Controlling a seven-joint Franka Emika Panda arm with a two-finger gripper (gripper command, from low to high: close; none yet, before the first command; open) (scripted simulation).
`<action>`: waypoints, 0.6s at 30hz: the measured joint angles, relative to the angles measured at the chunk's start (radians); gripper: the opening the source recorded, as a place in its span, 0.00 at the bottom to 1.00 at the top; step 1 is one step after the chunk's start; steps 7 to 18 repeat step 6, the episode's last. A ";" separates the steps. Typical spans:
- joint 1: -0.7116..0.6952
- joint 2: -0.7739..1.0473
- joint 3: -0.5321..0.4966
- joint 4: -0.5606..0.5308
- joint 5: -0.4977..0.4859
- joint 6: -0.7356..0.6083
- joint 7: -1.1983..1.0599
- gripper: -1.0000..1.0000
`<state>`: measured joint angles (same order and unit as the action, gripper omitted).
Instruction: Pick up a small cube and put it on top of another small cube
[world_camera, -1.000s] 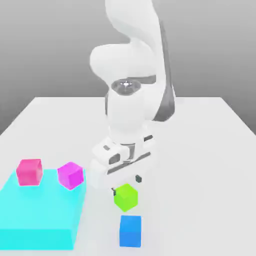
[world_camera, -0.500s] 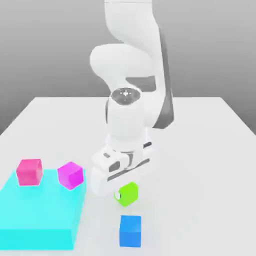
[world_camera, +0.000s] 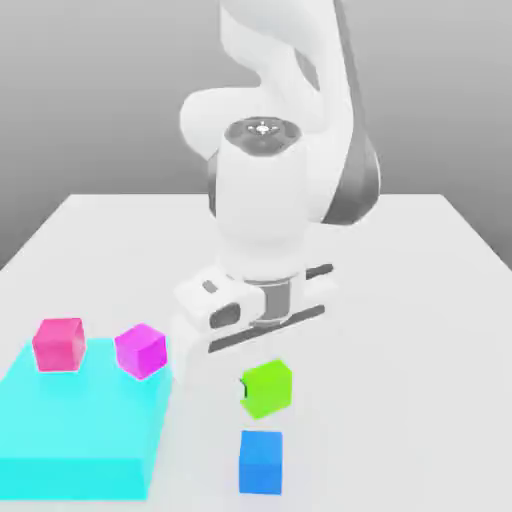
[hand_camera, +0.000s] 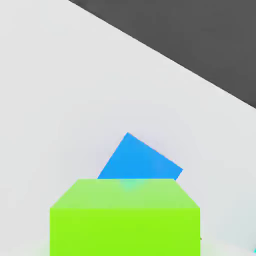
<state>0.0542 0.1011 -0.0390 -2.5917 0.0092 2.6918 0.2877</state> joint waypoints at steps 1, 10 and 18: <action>-0.001 0.034 0.002 0.004 0.002 0.030 0.000 0.00; -0.004 0.101 0.007 0.009 0.009 0.091 -0.004 1.00; -0.004 0.101 0.007 0.009 0.009 0.091 -0.004 1.00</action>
